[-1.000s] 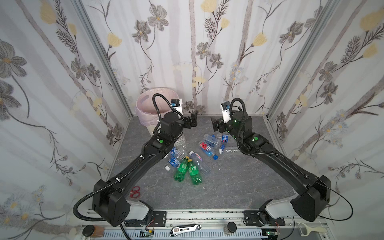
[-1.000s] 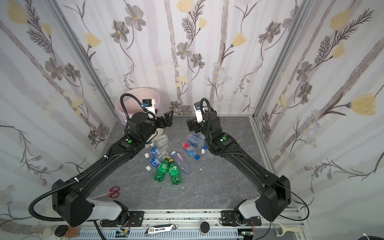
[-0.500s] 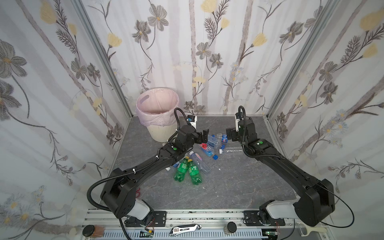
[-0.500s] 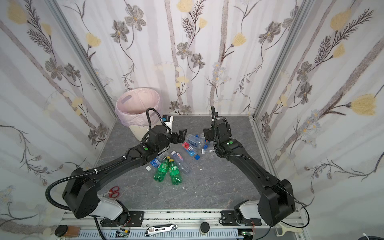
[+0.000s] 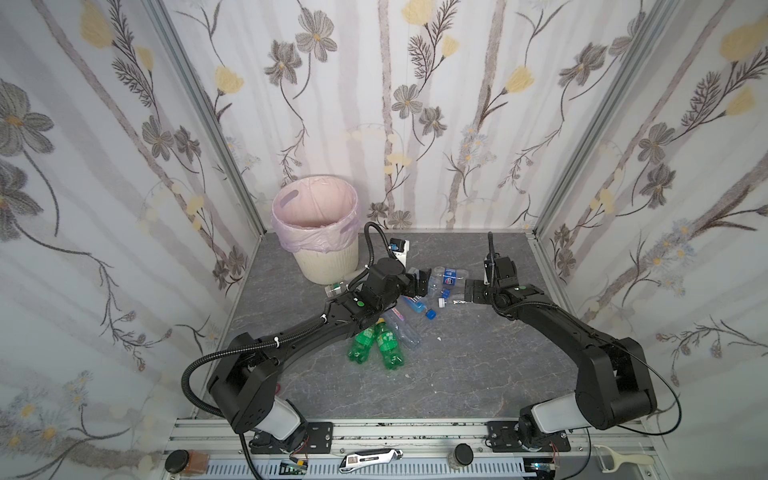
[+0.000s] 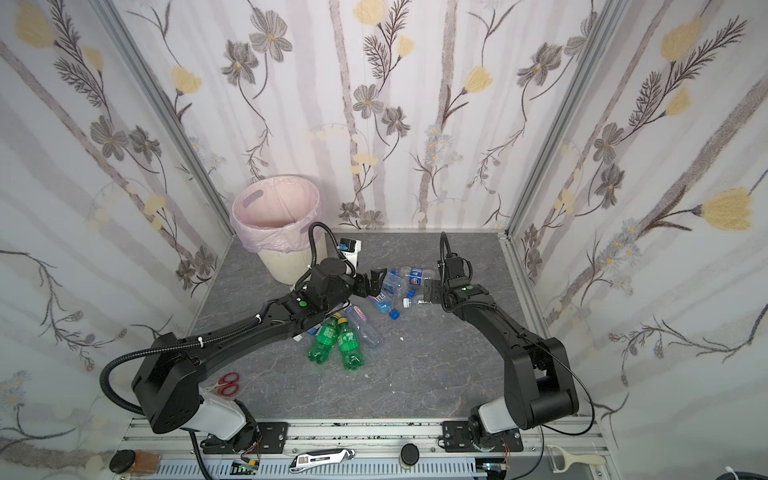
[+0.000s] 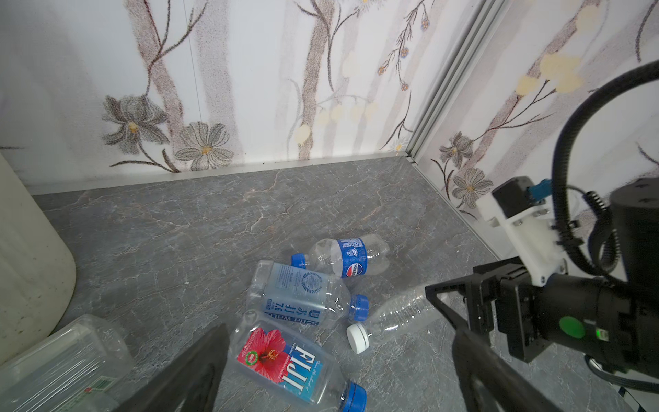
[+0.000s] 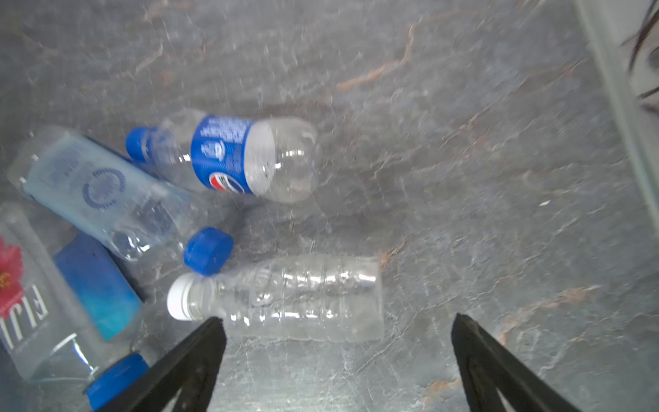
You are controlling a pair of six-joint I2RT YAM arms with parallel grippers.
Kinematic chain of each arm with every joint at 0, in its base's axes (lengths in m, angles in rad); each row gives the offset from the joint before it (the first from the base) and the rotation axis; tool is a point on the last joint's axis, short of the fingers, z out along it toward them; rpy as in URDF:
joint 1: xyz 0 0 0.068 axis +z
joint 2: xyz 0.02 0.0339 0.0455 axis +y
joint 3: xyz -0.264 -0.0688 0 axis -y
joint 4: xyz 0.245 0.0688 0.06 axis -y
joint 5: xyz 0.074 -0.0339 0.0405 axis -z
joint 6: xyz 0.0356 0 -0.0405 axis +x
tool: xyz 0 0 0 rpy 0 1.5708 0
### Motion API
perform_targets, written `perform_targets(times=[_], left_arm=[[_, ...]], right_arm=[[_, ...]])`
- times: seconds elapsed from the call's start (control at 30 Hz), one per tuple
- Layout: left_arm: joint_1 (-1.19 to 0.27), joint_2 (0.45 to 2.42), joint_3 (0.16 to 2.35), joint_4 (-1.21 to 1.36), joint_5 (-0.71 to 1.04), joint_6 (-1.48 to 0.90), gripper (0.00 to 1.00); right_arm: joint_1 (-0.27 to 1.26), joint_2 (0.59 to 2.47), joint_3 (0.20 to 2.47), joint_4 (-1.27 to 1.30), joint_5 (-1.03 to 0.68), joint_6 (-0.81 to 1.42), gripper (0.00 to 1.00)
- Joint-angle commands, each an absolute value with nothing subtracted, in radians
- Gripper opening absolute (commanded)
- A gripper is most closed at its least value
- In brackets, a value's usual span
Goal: Throw the plastic bottles in the bin
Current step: 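Lower the right gripper onto the clear ribbed white-cap bottle and close it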
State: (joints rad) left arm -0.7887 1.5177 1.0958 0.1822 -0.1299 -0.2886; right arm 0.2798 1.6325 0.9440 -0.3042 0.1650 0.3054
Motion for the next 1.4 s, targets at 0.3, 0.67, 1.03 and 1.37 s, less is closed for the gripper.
perform_targets(times=[0.3,0.67,1.03,1.37], left_arm=[[-0.792,1.515,1.109,0.207,-0.130,-0.302,1.00],[-0.791,1.520,1.115,0.207,-0.133,-0.296,1.00],[-0.790,1.518,1.117,0.205,-0.138,-0.290,1.00],[-0.790,1.505,1.117,0.204,-0.145,-0.285,1.00]], right_arm=[[0.259,1.750,0.957,-0.189,0.049,0.354,1.00],[0.296,1.706,0.880,-0.154,-0.042,0.412,1.00],[0.385,1.552,0.885,-0.262,0.083,0.383,1.00],[0.371,1.726,0.976,-0.214,0.010,0.310,1.00]])
